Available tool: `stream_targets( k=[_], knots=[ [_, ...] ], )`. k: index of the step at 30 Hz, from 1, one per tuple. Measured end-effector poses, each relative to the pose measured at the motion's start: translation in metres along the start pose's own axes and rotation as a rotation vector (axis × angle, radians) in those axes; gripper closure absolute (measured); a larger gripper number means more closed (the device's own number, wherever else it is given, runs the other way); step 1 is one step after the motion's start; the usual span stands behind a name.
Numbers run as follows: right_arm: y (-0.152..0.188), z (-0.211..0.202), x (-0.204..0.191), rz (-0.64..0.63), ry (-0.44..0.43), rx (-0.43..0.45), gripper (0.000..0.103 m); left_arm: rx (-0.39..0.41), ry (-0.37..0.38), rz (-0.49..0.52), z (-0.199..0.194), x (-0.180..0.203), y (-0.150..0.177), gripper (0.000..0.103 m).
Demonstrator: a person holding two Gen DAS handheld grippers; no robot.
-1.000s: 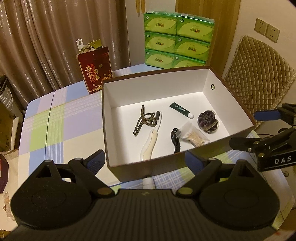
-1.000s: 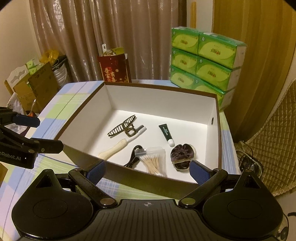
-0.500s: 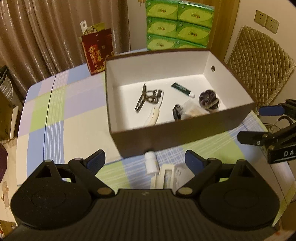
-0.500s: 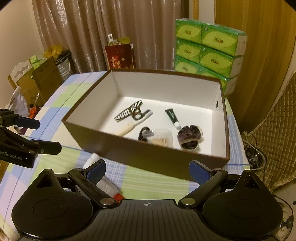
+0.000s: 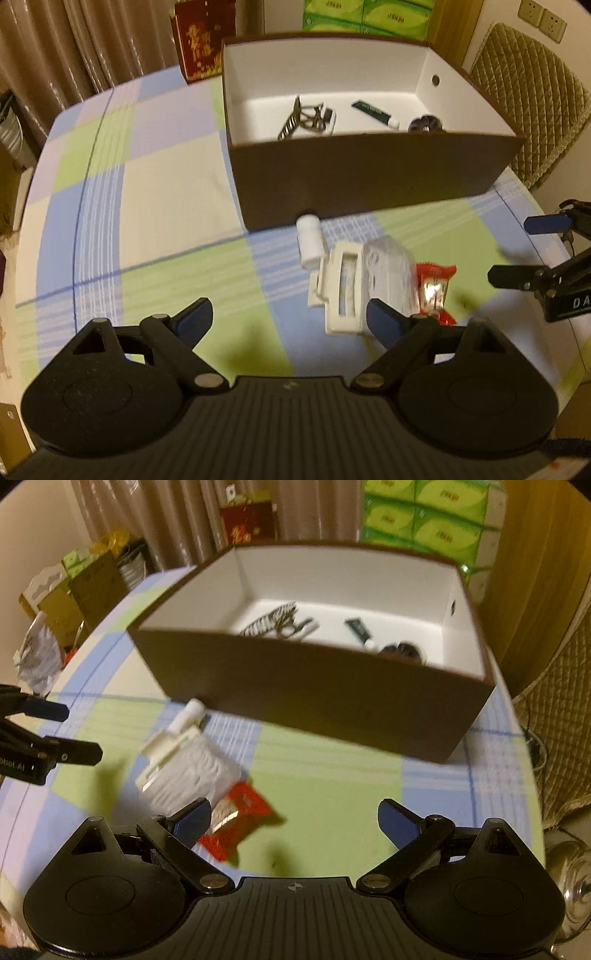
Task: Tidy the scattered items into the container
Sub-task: 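Grasp red snack packet with right tool while left tool moves toward floss box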
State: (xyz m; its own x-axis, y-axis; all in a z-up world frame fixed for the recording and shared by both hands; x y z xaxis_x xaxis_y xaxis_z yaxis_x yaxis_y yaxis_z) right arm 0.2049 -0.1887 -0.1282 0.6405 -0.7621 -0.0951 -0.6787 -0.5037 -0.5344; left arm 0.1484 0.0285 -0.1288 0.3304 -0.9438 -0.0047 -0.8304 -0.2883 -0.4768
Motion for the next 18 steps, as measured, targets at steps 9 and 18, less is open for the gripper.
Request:
stream_targets(
  k=[9,18],
  knots=[
    [0.018,0.01,-0.018,-0.143,-0.077,-0.019,0.008,-0.022,0.017,0.034,0.011,0.002,0.012,0.017],
    [0.028,0.021,-0.024,-0.223,-0.119,-0.039,0.008,-0.044,0.029,0.027,0.023,-0.001,0.012,0.019]
  ],
)
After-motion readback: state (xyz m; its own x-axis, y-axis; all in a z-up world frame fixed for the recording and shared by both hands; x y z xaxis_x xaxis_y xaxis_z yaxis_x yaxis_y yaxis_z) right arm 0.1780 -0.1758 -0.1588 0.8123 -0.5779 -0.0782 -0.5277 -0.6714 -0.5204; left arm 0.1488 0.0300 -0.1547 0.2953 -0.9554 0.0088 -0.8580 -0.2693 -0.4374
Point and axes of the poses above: each gripper's, at about its wrist camera, not at the fingertips, and z roughly the way its jaws point, x to its right, y to its underside, the point moved 6 cm from there along z, roughly the way its jaws point, and after that the axes turned 1 degree about y, right-handed, at the moved point
